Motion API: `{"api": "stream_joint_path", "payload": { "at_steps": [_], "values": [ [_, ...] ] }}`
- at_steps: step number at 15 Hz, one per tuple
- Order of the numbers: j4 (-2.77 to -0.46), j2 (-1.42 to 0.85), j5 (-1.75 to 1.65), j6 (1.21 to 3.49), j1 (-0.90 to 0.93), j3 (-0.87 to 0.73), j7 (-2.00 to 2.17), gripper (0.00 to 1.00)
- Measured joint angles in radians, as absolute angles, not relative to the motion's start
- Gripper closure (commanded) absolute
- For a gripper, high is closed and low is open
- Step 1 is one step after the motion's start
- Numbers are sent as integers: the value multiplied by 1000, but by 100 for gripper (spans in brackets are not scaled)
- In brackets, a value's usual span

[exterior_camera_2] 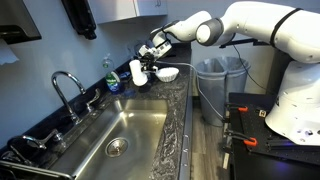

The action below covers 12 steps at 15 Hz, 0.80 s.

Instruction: Flip the cup over

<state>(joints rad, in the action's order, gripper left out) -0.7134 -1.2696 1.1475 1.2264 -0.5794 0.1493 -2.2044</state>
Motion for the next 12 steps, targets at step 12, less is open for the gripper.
{"api": "stream_joint_path", "payload": {
  "at_steps": [12],
  "values": [
    [-611,-1371,1147,1226,-574,176,-2138,54]
  ]
}}
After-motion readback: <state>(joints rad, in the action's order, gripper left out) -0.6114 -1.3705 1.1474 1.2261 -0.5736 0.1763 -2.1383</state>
